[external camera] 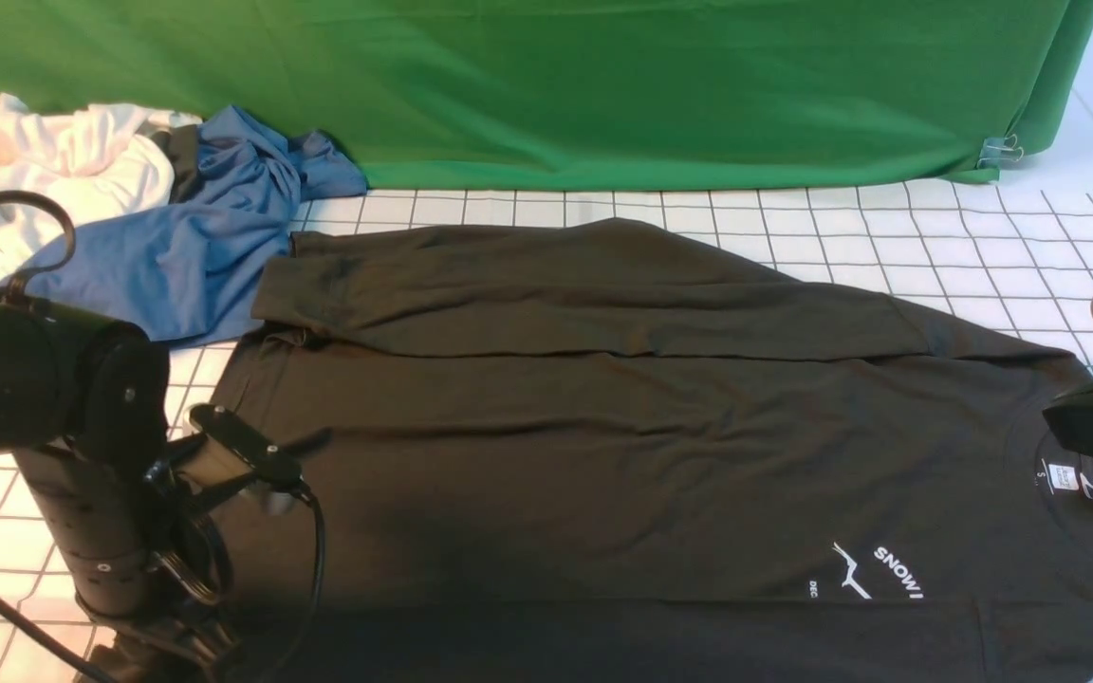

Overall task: Fold a long-sleeved shirt over a white checkered tablecloth.
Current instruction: 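Grasp the left edge of the dark T-shirt lying flat on the table, then fold the left side of the black T-shirt inward over its body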

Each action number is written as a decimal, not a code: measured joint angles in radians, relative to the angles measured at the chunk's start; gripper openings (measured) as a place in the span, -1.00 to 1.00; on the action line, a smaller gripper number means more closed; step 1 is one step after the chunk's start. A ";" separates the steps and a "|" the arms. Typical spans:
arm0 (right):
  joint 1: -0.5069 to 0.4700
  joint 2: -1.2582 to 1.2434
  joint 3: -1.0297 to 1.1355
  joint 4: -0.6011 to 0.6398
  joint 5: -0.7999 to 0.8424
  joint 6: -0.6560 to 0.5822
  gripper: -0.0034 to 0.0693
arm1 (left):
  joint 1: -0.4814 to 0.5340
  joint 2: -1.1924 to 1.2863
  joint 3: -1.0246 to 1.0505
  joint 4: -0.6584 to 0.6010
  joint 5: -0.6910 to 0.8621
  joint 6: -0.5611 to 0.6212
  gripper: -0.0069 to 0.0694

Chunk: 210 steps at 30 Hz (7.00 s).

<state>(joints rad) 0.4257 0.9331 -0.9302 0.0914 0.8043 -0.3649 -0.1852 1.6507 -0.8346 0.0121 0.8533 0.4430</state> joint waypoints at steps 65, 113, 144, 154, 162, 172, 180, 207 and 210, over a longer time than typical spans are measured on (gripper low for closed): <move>0.000 0.000 0.000 -0.003 -0.007 0.000 -0.81 | -0.145 -0.056 -0.104 0.148 0.144 -0.154 -0.44; 0.000 0.000 0.000 -0.003 -0.007 0.000 -0.71 | 0.117 -0.059 0.050 0.064 -0.035 -0.199 -0.73; 0.000 0.000 0.000 -0.004 -0.008 0.001 -0.71 | -0.063 -0.191 -0.348 0.046 0.295 -0.200 -0.87; 0.000 0.000 0.000 -0.004 -0.008 0.002 -0.71 | -0.066 -0.168 -0.550 0.101 0.305 -0.199 -0.87; 0.000 0.000 0.000 -0.004 -0.008 0.002 -0.71 | -0.066 -0.042 -0.706 0.101 0.328 -0.190 -0.87; 0.000 0.000 0.000 -0.014 -0.008 0.002 -0.70 | -0.066 0.080 -0.938 0.100 0.363 -0.152 -0.87; 0.000 0.000 0.000 -0.030 -0.008 0.002 -0.70 | -0.066 0.090 -1.108 0.096 0.366 -0.150 -0.87; 0.000 0.021 0.009 -0.077 -0.014 0.012 -0.70 | -0.064 0.418 -1.116 0.259 0.305 -0.237 -0.54; 0.000 0.021 0.009 -0.083 -0.016 0.016 -0.70 | -0.064 0.418 -1.116 0.314 0.311 -0.276 -0.19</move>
<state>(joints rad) 0.4257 0.9543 -0.9217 0.0084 0.7880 -0.3486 -0.2493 2.0683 -1.9506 0.3260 1.1640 0.1665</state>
